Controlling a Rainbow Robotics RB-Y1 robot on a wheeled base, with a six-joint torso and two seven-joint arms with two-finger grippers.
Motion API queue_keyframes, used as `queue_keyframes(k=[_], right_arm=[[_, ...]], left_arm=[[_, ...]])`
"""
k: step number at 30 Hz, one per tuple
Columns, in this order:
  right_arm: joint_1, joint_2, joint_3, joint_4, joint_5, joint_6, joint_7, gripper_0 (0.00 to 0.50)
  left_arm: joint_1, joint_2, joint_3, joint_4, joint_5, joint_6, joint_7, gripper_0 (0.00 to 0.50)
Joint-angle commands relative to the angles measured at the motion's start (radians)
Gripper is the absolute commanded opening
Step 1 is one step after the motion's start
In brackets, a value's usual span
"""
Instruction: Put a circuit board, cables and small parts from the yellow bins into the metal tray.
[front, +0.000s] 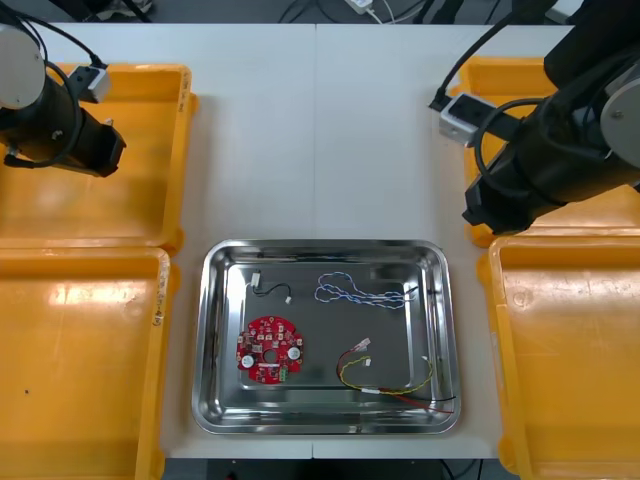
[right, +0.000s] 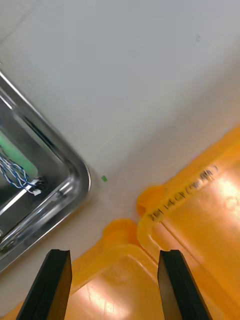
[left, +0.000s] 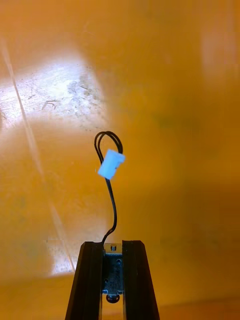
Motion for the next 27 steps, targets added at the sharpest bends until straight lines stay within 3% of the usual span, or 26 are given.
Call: queue_keyframes(k=[1,9,27], right_arm=[[-0.037,-0.072,-0.079,0.037,-0.029,0.004,-0.112,0.500],[-0.014,-0.122,-0.190,0.130,-0.035,0.004,-0.233,0.500],[0.173,-0.198,-0.392,0.179,-0.008,0.004,-0.284,0.500]], left_arm=[[0.052,0.011,0.068,-0.128,-0.013,0.048,0.024,0.000],[0.068,-0.008,0.071,-0.268,-0.007,0.136,0.130,0.000],[0.068,-0.108,-0.014,-0.496,-0.044,0.265,0.361,0.000]])
